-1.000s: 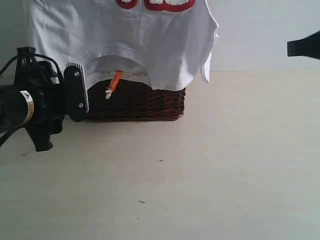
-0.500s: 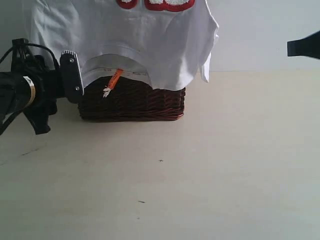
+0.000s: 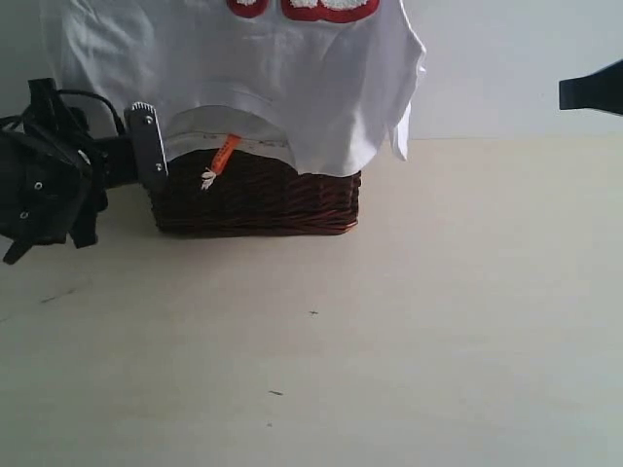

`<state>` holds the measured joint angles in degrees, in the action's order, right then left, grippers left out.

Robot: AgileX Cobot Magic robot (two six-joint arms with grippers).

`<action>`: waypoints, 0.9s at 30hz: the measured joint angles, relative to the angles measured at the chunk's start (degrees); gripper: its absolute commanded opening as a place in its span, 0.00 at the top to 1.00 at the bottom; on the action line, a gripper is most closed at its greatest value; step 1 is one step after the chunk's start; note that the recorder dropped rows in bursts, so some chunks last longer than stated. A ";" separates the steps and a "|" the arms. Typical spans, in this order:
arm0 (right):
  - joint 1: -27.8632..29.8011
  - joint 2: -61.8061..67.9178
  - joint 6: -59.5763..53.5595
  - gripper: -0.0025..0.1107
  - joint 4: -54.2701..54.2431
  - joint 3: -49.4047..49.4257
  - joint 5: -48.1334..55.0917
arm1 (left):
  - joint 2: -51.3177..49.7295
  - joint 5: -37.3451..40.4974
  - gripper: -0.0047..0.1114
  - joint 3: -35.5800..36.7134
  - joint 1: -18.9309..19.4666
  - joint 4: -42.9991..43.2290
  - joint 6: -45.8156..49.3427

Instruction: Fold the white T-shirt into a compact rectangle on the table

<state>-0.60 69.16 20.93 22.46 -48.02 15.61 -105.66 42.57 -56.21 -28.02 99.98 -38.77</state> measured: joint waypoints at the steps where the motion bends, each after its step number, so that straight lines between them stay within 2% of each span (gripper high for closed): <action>1: 0.00 0.00 0.00 0.98 0.00 0.00 0.00 | -0.27 0.15 0.49 -0.83 0.08 0.00 -1.25; 4: 0.00 0.00 0.00 0.98 0.00 0.00 0.00 | -0.78 -0.75 0.68 -3.03 0.08 0.00 -5.00; 7: 0.00 0.00 0.00 0.98 0.00 0.00 0.00 | -0.78 -2.70 0.96 -4.00 0.08 0.00 -6.22; 15: 0.00 0.00 0.00 0.98 0.00 0.00 0.00 | -0.63 -3.86 0.96 -4.19 0.08 -0.12 -3.66; 18: 0.00 0.12 -2.05 0.92 -2.85 0.00 0.23 | 1.38 -5.77 0.96 -4.19 -0.45 -0.12 -4.50; 21: -0.38 1.04 -13.08 0.80 -12.99 0.00 0.34 | 6.48 -11.14 0.96 -3.78 -0.83 -0.12 -8.55; 27: -3.19 4.78 -46.47 0.55 -44.30 0.00 0.48 | 19.78 -26.90 0.96 -2.42 -0.22 -0.02 -19.47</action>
<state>-3.79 73.94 -25.54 -21.84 -48.02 16.09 -85.88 15.67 -58.63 -28.24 99.96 -58.23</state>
